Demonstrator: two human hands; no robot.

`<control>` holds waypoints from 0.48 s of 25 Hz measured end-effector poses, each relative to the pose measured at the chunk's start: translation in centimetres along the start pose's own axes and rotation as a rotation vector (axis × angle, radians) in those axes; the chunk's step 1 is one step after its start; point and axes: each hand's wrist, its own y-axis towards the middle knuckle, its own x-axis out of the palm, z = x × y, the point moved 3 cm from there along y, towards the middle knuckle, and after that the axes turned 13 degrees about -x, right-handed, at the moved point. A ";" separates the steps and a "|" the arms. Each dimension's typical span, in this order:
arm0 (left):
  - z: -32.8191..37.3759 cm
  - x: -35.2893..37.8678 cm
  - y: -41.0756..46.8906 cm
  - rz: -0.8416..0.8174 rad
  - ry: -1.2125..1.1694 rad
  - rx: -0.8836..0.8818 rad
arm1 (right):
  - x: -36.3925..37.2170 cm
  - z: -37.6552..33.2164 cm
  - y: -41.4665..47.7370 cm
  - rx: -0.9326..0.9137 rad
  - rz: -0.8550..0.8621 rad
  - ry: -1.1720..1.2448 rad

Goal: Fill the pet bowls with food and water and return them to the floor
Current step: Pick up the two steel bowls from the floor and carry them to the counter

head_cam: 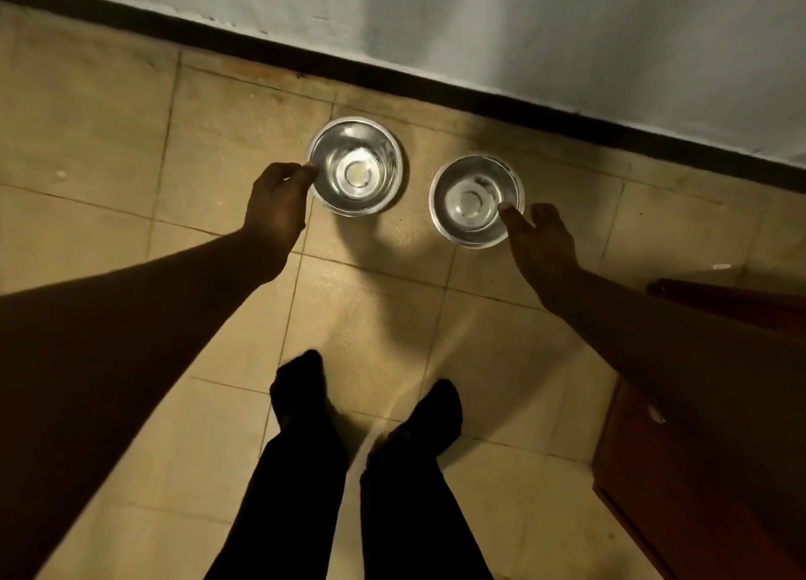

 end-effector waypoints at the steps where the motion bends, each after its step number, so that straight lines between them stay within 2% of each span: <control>1: -0.7 0.9 2.4 0.011 -0.006 -0.027 | 0.9 1.5 1.7 0.015 0.013 0.002; 8: -4.2 5.1 12.7 0.061 -0.114 -0.171 | 5.8 8.3 9.0 0.157 0.126 0.143; 12: -4.6 7.0 15.0 0.015 -0.226 -0.155 | 7.4 10.0 11.5 0.174 0.188 0.188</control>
